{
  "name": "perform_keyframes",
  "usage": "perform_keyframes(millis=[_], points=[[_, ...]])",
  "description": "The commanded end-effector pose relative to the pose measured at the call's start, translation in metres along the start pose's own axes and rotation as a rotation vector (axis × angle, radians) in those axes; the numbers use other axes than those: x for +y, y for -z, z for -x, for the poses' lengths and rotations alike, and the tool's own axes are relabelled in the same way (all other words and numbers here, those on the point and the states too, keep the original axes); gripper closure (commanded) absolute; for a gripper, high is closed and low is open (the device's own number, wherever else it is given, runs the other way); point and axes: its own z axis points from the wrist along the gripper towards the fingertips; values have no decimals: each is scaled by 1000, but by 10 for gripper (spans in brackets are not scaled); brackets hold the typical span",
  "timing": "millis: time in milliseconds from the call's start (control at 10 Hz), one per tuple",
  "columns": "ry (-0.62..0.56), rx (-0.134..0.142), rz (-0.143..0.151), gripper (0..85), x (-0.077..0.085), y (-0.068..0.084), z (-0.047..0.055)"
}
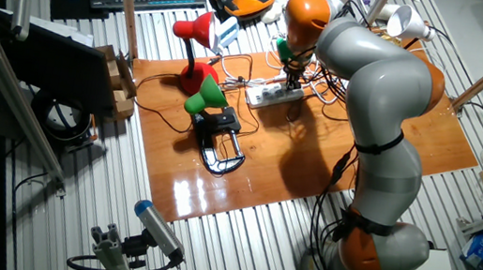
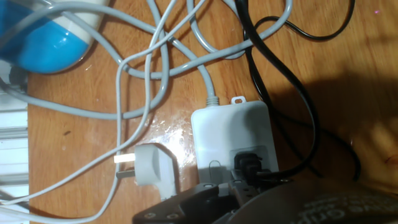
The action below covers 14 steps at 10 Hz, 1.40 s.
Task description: Plug in the power cord of the desk lamp, turn on the socket, and light up the desk lamp
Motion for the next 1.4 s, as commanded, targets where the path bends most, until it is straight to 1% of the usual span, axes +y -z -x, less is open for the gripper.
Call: perform_keyframes(millis=[0, 600, 700, 1300], points=[[0, 0, 0, 850, 0, 0, 0], [-3, -3, 0, 850, 0, -3, -1], [-3, 1, 0, 850, 0, -4, -1], [-8, 1, 0, 850, 0, -6, -1]])
